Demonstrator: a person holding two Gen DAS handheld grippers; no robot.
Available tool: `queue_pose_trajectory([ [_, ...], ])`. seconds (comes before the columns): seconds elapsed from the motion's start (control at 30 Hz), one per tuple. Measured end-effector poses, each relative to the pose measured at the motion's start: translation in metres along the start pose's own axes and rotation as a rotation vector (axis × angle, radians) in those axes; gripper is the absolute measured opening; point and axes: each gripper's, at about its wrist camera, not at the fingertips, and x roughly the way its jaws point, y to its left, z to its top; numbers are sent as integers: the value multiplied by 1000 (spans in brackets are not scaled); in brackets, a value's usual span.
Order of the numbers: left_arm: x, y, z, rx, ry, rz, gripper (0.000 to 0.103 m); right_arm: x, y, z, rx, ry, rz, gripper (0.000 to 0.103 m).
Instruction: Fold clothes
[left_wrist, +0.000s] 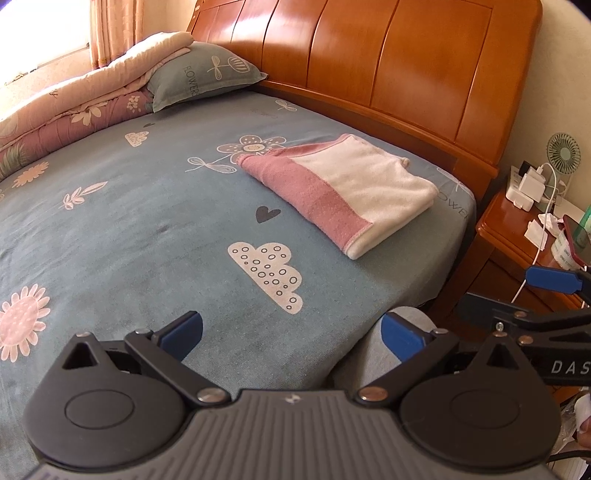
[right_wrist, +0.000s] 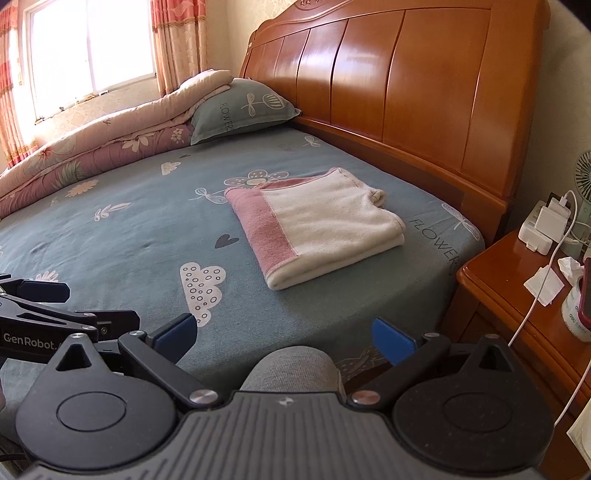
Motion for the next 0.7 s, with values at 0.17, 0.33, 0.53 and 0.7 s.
queue_pose_trajectory([
  [0.17, 1, 1, 0, -10, 6, 1, 102, 1, -1, 0, 4, 4, -6, 103],
  [0.33, 2, 1, -2, -20, 7, -5, 102, 2, 0, -1, 1, 14, -7, 103],
  [0.53, 3, 0, -3, -17, 10, -9, 102, 3, 0, 0, -2, 14, -7, 103],
  [0.7, 4, 0, -4, -19, 13, -3, 102, 2, -1, 0, 0, 13, -7, 103],
])
